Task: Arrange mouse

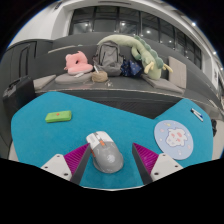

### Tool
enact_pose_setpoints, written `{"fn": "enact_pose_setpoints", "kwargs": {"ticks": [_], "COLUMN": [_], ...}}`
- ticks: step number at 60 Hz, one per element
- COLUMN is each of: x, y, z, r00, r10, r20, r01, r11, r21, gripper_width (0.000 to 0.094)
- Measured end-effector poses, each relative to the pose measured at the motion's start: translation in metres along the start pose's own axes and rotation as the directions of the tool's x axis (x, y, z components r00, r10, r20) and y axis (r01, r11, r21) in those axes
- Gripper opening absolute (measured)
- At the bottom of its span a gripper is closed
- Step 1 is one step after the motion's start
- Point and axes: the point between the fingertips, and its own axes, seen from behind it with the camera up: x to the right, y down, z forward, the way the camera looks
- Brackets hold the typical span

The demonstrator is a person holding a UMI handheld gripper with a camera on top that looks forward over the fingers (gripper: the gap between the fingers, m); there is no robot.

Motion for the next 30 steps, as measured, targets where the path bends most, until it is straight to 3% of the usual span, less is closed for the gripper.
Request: {"fn": "enact_pose_setpoints", "kwargs": {"ticks": [30], "x": [0.024], "y": [-0.009], "z": [0.059], "r00": [0.999], "r10": [0.025], "r20": [-0.045], "r01": [-0.027], "r11": [0.999], "r21": [-0.03], "gripper_width": [0.0857]}}
